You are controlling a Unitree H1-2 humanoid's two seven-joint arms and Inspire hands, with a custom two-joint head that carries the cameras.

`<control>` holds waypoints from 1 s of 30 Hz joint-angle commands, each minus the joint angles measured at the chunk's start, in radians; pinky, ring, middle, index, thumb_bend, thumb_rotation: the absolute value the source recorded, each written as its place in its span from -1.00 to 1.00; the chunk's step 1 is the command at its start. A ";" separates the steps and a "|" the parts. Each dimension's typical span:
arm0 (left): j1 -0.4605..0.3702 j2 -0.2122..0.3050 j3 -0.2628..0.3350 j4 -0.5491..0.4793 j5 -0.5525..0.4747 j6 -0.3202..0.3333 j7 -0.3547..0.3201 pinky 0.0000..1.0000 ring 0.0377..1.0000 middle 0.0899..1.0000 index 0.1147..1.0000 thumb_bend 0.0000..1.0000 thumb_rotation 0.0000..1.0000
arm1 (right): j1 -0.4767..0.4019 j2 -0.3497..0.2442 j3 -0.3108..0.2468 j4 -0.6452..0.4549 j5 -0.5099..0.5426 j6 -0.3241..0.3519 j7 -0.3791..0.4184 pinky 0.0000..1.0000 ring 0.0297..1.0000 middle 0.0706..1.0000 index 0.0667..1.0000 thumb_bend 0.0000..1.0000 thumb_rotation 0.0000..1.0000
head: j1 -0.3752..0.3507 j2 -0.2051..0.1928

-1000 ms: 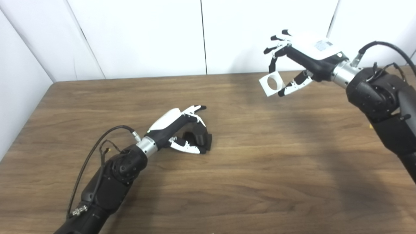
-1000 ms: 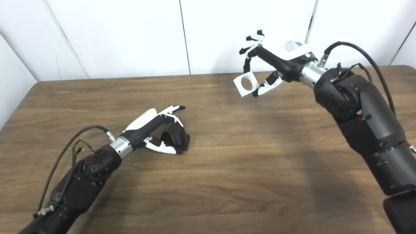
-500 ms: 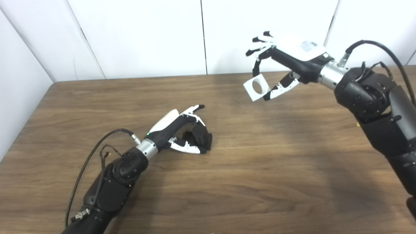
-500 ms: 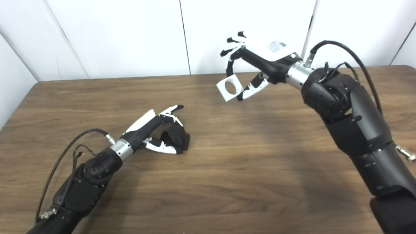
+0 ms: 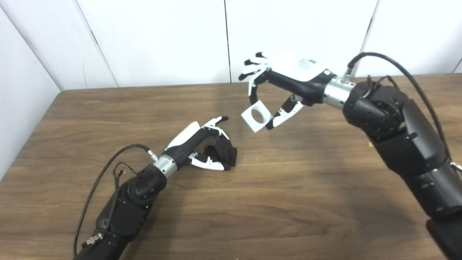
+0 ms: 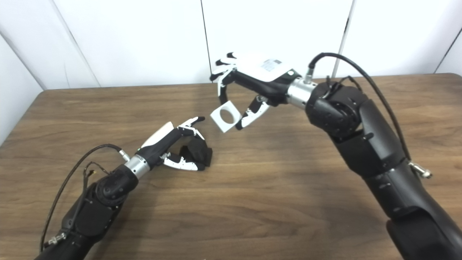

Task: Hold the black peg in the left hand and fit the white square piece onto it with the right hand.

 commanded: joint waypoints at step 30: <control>0.024 0.018 -0.032 0.009 0.044 0.087 -0.046 0.99 1.00 0.98 -0.15 0.04 -0.85 | -0.075 0.159 0.082 0.175 -0.114 -0.010 -0.038 0.95 0.87 0.64 -0.11 0.05 -0.72 | 0.024 0.013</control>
